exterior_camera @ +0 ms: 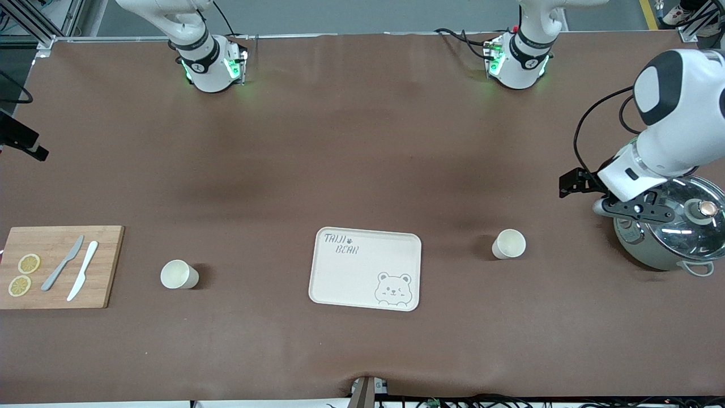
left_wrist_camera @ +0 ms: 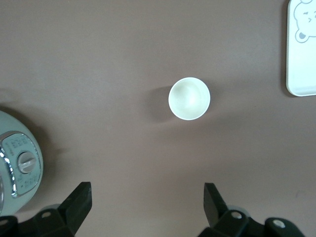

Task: Place white IKEA cup upright on tray with both arms
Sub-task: 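Move the left gripper toward the white cup beside the steel pot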

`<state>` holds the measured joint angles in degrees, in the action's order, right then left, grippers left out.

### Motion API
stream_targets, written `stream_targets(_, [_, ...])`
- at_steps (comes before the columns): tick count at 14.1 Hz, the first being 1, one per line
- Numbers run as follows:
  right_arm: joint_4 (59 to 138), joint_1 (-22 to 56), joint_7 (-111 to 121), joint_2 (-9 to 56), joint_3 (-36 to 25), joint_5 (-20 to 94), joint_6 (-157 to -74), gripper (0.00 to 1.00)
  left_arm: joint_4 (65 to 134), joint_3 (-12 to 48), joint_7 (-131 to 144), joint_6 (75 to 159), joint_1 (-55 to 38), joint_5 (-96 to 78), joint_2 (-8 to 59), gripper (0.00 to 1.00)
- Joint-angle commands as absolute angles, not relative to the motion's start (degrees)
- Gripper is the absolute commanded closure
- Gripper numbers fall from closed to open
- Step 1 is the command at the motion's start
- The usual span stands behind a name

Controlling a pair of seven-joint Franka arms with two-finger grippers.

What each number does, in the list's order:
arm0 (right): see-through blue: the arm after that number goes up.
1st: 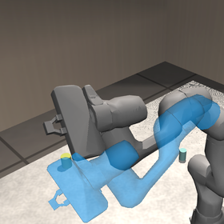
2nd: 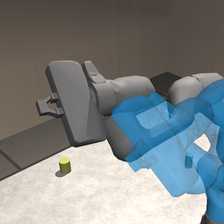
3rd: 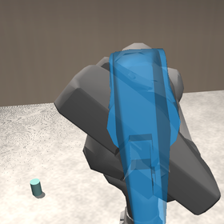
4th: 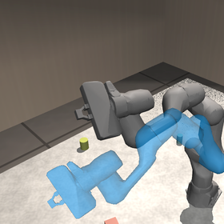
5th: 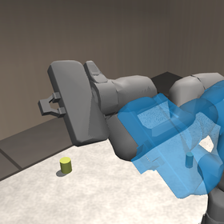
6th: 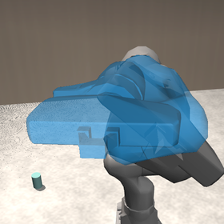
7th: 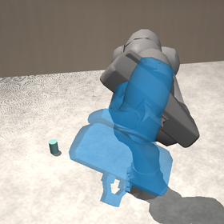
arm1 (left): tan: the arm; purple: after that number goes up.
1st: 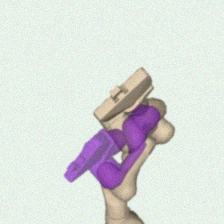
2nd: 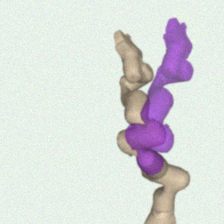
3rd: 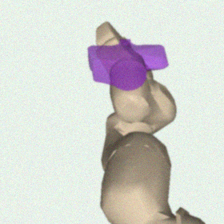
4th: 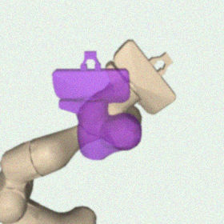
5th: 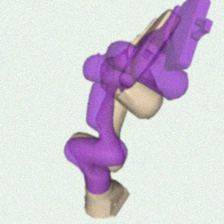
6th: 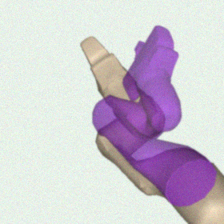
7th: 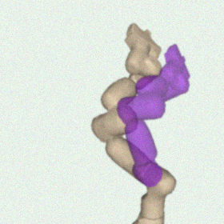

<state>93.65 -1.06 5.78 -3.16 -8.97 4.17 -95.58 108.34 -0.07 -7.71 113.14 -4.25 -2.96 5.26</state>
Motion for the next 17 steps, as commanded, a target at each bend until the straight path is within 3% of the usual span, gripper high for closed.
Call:
stream_targets(1, [93.25,-1.23,6.24,-1.94,-8.44,3.6,-95.19,0.0,112.4,0.26,-8.35,118.02,-4.39,-1.93,4.92,0.0])
stream_targets(4, [93.43,-0.53,5.89,-1.67,-8.44,3.6,-95.19,0.0,117.59,0.44,-8.35,126.54,-4.75,-1.06,6.06,0.0])
stream_targets(9, [93.08,-0.44,5.63,-0.18,-8.44,3.6,-96.24,0.0,117.07,2.29,-8.26,132.53,-5.36,-1.05,12.91,0.0])
stream_targets(17, [92.64,2.98,6.24,12.55,-8.44,4.13,-109.06,0.0,116.89,2.2,-8.17,140.52,-5.63,0.44,19.24,0.0])
